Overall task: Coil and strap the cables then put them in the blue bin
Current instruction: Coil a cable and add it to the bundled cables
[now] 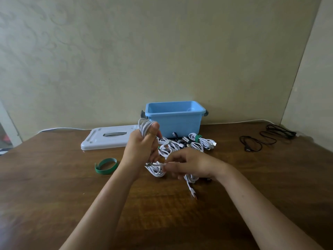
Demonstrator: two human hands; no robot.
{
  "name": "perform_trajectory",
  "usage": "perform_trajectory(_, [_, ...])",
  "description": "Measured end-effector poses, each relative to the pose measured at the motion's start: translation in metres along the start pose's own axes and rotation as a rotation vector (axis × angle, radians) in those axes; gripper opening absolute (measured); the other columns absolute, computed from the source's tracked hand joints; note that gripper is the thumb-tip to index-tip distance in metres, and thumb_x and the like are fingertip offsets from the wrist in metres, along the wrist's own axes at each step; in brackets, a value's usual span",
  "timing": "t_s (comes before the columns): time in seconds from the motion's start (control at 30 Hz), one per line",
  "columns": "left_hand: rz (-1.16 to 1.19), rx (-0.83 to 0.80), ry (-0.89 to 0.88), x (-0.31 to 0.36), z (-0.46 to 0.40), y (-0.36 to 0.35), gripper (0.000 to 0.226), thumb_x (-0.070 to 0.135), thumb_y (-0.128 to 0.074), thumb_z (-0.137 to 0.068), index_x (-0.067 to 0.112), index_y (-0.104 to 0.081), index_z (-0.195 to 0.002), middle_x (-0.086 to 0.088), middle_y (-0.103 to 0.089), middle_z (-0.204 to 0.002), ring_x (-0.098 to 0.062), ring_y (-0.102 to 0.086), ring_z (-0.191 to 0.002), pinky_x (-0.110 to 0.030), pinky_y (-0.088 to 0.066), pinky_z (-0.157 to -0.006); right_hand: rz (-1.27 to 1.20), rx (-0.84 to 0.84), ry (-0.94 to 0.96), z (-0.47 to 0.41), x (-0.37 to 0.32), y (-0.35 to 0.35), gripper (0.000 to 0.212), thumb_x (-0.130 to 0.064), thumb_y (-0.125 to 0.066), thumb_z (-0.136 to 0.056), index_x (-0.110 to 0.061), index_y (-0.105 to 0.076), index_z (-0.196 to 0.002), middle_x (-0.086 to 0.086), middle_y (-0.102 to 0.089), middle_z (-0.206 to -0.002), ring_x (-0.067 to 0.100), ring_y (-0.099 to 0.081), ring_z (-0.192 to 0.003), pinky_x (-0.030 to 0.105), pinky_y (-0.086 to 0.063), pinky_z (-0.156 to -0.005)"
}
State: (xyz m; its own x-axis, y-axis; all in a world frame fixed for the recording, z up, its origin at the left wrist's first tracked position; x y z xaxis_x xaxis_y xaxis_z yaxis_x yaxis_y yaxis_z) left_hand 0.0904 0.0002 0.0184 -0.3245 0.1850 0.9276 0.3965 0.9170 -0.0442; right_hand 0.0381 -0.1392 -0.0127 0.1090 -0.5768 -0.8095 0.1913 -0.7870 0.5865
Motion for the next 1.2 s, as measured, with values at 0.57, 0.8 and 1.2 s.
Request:
perform_trajectory(0.57, [-0.079, 0.041, -0.063, 0.005, 0.003, 0.002, 0.050, 0.055, -0.053, -0.087, 0.010, -0.044, -0.069, 0.003, -0.032, -0.048, -0.013, -0.030, -0.039, -0.023, -0.030, -0.040, -0.205, 0.166, 0.046, -0.001, -0.002, 0.008, 0.019, -0.031, -0.074, -0.092, -0.016, -0.070, -0.103, 0.005, -0.079, -0.093, 0.020, -0.076, -0.090, 0.043, -0.058, -0.097])
perform_trajectory(0.8, [-0.422, 0.038, 0.019, 0.004, 0.001, -0.002, 0.039, 0.045, -0.056, -0.094, 0.015, -0.054, -0.069, 0.004, -0.046, -0.046, -0.014, -0.042, -0.041, -0.030, -0.038, -0.044, -0.203, 0.373, 0.201, 0.003, -0.020, 0.014, 0.050, -0.067, -0.053, -0.085, -0.031, -0.059, -0.120, 0.004, -0.074, -0.089, 0.020, -0.070, -0.078, 0.047, -0.058, -0.082])
perform_trajectory(1.2, [-0.985, -0.323, -0.084, -0.019, 0.003, -0.033, 0.013, 0.020, -0.054, -0.098, 0.019, -0.065, -0.105, 0.006, -0.059, -0.082, -0.014, -0.057, -0.076, -0.025, -0.040, -0.065, 0.372, 0.681, 0.260, 0.006, -0.017, 0.011, 0.032, -0.056, -0.043, -0.102, -0.026, -0.055, -0.097, -0.008, -0.063, -0.070, 0.004, -0.059, -0.061, 0.020, -0.040, -0.055])
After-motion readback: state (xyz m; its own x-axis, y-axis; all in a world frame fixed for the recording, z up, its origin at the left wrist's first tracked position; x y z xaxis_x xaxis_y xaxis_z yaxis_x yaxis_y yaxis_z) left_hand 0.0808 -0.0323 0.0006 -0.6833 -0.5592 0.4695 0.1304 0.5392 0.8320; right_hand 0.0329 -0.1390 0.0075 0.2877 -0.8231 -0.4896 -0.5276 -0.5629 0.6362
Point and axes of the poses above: each hand's wrist, its own z-axis away from the middle knuckle, its own y-axis out of the back of the hand, x = y × z, the point moved 5 cm from there along -z, towards the middle knuckle
